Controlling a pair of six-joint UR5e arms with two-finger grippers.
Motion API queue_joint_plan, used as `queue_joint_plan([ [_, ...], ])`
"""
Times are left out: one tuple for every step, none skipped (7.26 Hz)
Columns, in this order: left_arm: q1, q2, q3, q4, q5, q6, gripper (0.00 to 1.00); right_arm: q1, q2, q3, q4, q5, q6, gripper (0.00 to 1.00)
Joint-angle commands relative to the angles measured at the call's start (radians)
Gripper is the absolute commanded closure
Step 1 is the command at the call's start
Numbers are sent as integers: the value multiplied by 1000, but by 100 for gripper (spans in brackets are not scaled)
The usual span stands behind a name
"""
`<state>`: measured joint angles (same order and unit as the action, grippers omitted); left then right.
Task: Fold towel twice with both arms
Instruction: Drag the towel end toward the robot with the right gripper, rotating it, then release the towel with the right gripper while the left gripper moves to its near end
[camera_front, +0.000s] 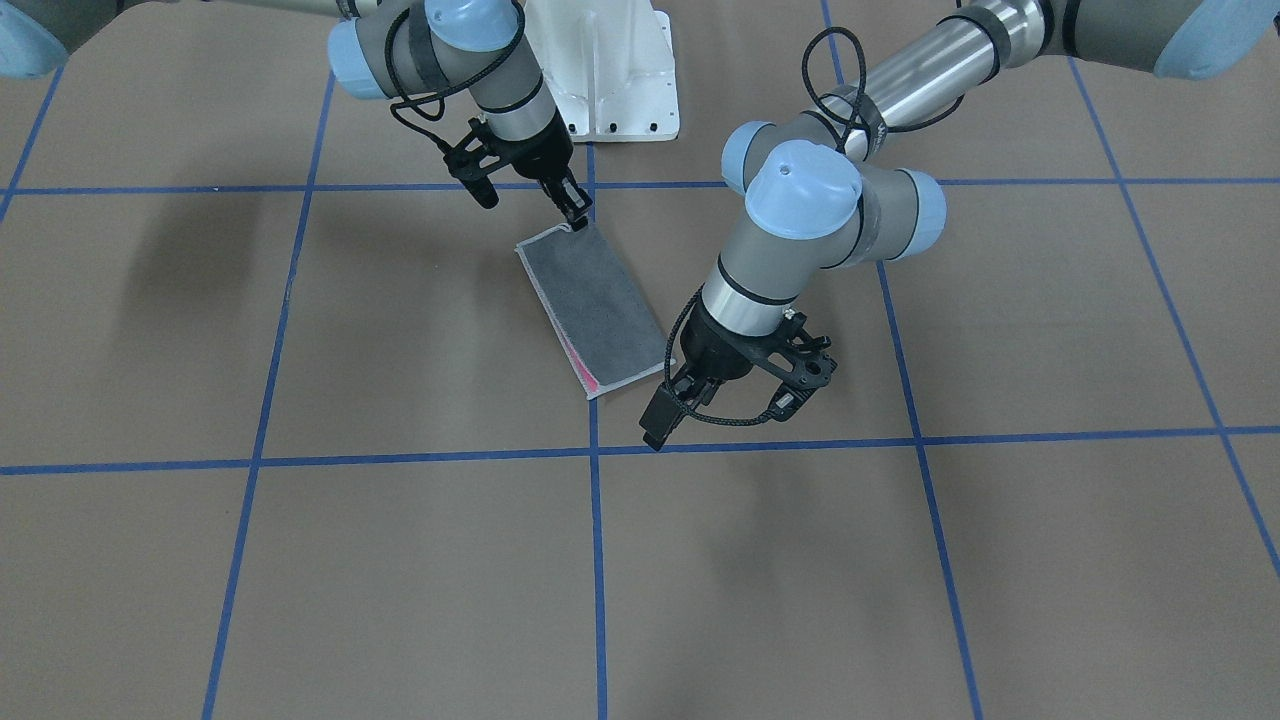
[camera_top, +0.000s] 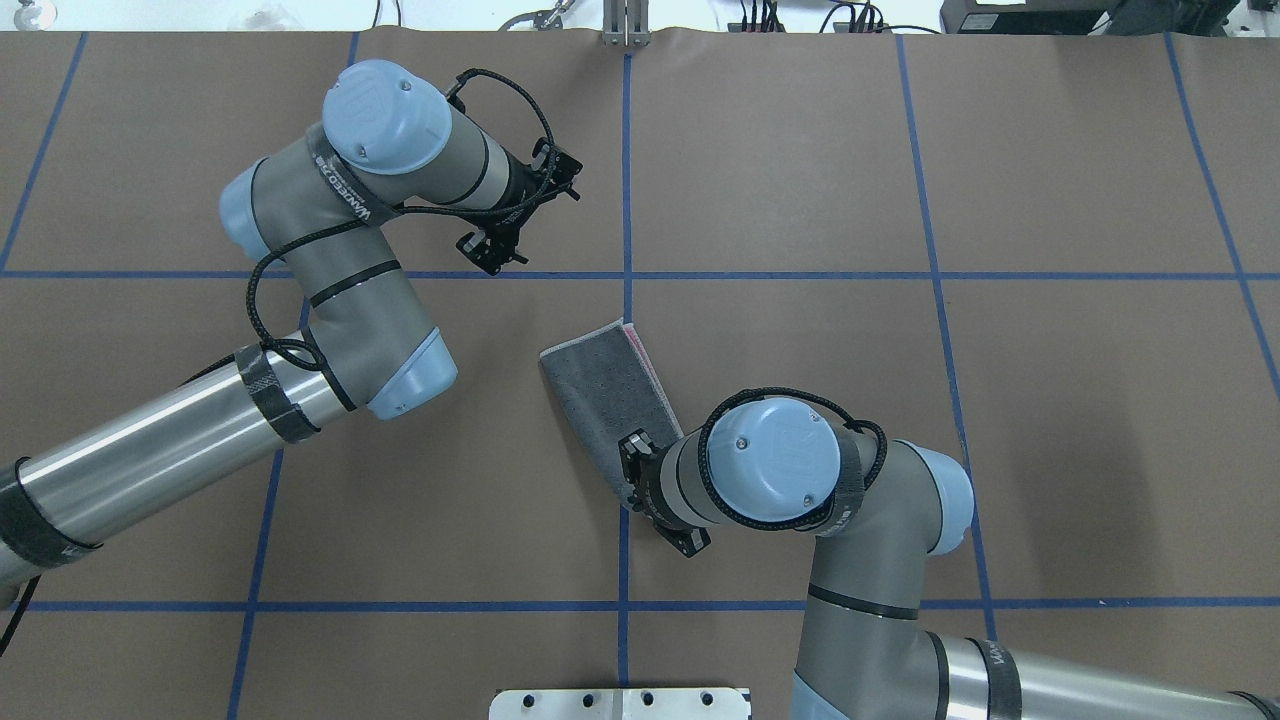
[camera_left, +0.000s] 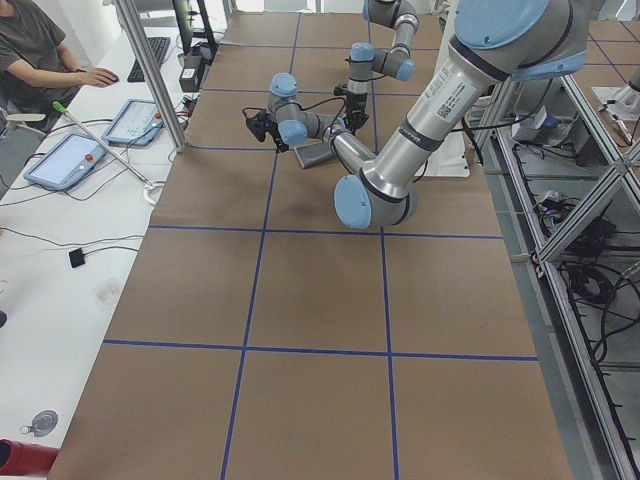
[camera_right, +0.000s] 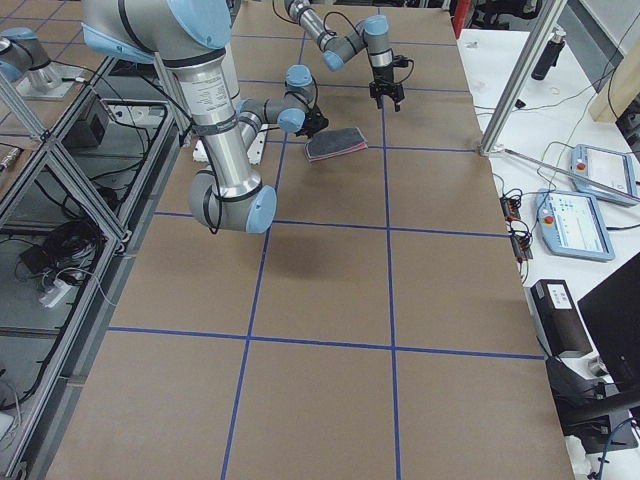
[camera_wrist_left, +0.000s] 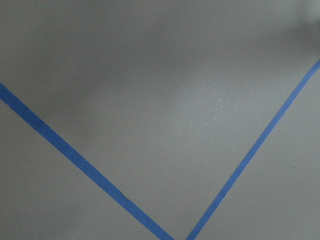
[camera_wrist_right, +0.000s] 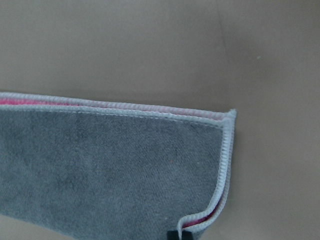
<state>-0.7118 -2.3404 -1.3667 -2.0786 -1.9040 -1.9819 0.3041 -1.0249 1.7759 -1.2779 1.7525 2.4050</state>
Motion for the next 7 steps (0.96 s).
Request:
queue_joint_plan([
  [12,6,-37,0,-1,0,0,9,-7,10,-1,-13,-13,0],
  [27,41,-84,0,2,-9,0,65,-17,26,-1,1,-18,0],
  [75,111,-197,-2,8,-70,0,111,-49,48,0,18,-42,0],
  [113,189,-306,-3,13,-81,0,177,-52,43,-1,42,-146,0],
  [188,226,-366,-5,102,-147,0,231,-63,31,-1,44,-258,0],
  [303,236,-379,-5,247,-161,2,254,-66,4,0,42,-309,0],
  [343,278,-406,-8,276,-167,4,265,-66,-25,5,42,-314,0],
])
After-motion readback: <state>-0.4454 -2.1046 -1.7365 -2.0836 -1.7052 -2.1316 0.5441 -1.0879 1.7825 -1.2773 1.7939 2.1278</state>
